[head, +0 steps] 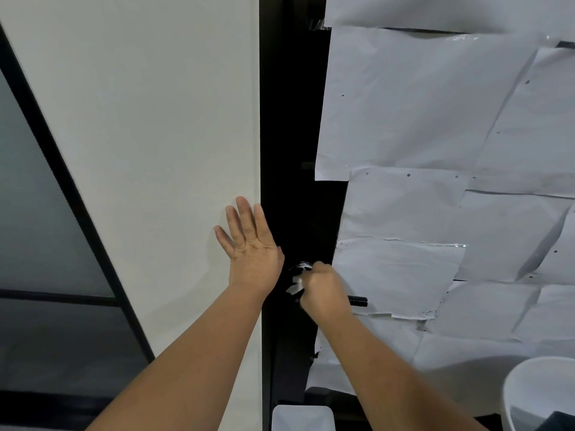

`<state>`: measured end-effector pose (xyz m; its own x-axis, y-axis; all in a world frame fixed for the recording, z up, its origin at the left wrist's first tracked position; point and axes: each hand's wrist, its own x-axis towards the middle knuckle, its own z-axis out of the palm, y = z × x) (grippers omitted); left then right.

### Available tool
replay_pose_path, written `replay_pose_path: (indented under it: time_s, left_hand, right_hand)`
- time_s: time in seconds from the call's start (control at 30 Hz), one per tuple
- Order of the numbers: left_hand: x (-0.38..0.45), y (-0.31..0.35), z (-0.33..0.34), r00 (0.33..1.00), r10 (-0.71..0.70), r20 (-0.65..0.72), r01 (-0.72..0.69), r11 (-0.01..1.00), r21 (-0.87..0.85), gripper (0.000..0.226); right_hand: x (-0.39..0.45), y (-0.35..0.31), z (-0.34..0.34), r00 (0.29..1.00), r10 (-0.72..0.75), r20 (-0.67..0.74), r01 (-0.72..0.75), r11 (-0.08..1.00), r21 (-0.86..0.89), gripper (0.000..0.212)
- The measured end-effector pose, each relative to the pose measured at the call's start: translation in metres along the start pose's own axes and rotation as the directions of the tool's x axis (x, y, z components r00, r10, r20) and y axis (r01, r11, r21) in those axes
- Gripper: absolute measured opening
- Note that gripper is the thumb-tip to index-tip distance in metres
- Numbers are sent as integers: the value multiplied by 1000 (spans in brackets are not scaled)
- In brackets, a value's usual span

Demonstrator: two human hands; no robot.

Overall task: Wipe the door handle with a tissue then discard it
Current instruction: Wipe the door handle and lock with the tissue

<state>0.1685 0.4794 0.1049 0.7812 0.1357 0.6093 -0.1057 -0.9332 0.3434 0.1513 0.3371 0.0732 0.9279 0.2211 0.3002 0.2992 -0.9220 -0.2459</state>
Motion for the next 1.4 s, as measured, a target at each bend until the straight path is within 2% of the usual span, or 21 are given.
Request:
replay_pose_path:
  time_s: [0.13,0.27,0.4,0.6,0.77,1.0,1.17,1.33,1.4]
  left_hand:
    - [0,0,1,1000,2,-5,-2,1000,-8,111]
    - [-1,-1,2,1000,11,-1,-11,1000,-6,109]
    - [-1,-1,1,1000,5,-2,-5,1000,-4,110]
    - [-1,-1,2,1000,10,-9,-11,1000,-2,109]
    - [-1,-2,3,1000,15,-19,-15,1000,-6,108]
    - [-1,-1,2,1000,17,-14,-17,1000,-7,111]
    - [-1,0,2,1000,13,-13,-13,1000,-15,110]
    - [-1,-1,2,1000,11,-17,-11,1000,-8,111]
    - [-1,-1,1,1000,17,-9,-17,1000,-9,110]
  right_hand:
    - [3,6,2,1000,-2,2,2,1000,8,29]
    - [-21,1,6,997,-71,-28,71,997,14,28]
    - [-7,-4,-1,996,-44,-75,44,999,-1,21]
    - [-28,3,6,989,-106,-103,99,993,-68,29]
    - [-30,20,5,985,42,-167,-49,998,-36,27]
    - [-24,3,10,985,-81,-155,73,996,-56,32]
    - [-24,18,-3,984,25,-177,-38,997,-73,32]
    - [-27,-3,11,973,-143,-179,126,987,-102,33]
    - [-25,3,11,974,-137,-180,119,987,-109,34]
